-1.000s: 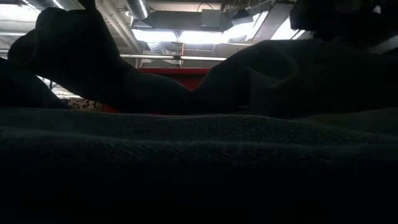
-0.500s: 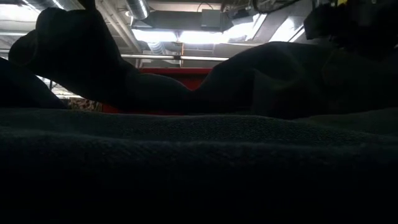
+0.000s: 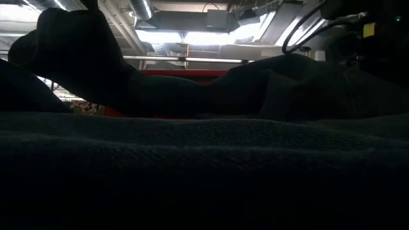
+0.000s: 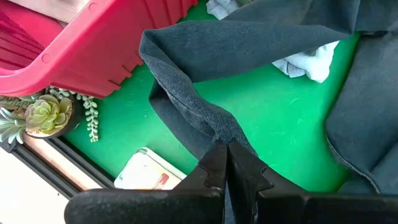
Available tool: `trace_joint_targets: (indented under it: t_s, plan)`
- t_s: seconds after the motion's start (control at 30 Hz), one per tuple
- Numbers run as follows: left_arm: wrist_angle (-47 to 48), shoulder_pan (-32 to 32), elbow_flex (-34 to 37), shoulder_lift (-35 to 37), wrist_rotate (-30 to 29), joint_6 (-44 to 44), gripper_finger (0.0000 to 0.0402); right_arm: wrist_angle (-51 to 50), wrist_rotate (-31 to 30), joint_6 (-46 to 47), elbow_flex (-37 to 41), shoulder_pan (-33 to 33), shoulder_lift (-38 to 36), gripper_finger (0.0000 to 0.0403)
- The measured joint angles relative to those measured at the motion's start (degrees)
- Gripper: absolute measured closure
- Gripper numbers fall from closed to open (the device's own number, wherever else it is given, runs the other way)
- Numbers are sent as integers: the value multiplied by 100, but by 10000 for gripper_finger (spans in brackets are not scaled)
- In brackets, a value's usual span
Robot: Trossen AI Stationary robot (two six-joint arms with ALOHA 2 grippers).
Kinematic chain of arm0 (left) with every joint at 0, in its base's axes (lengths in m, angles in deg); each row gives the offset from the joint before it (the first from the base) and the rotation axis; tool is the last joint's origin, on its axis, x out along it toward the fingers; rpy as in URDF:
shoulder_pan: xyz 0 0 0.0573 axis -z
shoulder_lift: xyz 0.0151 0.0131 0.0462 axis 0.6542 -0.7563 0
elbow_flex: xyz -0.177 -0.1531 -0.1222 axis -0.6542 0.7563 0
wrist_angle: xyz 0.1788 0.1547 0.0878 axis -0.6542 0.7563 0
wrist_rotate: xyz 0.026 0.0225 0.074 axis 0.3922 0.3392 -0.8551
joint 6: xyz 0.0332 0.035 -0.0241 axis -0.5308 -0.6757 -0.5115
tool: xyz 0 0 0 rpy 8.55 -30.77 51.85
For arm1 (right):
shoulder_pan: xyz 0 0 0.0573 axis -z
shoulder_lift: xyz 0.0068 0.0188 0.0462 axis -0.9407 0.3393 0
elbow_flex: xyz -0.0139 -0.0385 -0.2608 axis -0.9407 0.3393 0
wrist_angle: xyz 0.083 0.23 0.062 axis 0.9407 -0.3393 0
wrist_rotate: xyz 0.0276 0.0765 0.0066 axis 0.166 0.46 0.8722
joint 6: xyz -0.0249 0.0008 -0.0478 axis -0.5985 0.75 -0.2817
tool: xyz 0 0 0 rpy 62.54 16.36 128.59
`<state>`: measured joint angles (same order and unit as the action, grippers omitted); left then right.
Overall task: Fold Laundry from Bin
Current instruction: Fold the dark blue pants
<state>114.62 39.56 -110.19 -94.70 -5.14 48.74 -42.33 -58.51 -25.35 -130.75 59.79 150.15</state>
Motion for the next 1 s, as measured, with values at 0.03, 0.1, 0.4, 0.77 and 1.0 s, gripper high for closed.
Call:
trace_joint_targets:
  t_s: [0.03, 0.1, 0.4, 0.77, 1.0]
  plan:
    - [0, 0, 0, 0, 0, -1, 402, -3, 40, 1, -4, 0, 0, 224]
    - [0, -1, 0, 0, 0, 0, 402, -14, 25, -1, -48, 0, 0, 224]
    - [11, -25, -56, 15, -187, -15, 402, 701, -784, -366, -44, -10, -52, 224]
    - [-6, -385, -1547, 179, -456, -65, 401, 1052, -791, -552, -44, -11, -50, 310]
    - [4, -732, -1781, 754, -773, -56, 401, 755, -969, -358, -44, -11, -50, 388]
